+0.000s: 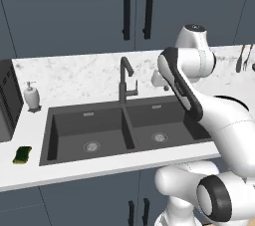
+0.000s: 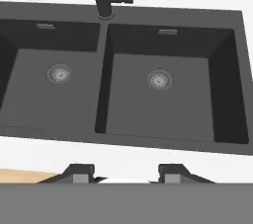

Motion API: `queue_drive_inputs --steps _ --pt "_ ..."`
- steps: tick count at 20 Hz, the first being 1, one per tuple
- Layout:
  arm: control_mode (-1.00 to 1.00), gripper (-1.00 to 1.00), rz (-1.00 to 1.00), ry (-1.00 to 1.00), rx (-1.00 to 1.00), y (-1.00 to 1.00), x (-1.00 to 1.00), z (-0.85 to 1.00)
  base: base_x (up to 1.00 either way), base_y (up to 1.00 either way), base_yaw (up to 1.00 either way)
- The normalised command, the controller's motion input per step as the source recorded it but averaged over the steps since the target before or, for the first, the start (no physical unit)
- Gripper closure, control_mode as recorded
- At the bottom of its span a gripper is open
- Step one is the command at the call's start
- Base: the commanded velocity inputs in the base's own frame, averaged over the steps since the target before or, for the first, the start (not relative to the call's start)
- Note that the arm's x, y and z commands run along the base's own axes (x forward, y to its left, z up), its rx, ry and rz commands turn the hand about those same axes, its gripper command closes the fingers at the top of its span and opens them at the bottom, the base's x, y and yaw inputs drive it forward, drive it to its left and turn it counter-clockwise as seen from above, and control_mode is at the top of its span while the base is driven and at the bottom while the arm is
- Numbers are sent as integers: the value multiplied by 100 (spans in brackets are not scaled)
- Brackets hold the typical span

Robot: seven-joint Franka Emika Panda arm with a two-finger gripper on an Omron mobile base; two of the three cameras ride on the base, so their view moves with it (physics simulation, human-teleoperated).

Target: Pick the pan and sponge and place them into the sink. Then turn on the water.

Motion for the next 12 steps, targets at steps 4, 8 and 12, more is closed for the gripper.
queue_drive_inputs --steps 4,8,12 --pt "-100 -100 -2 2 0 -44 0 -3 0 0 0" --pt "-100 -100 -11 1 3 -100 -13 -14 0 0 0" --pt "-100 -100 -15 1 2 -100 -18 -25 0 0 0"
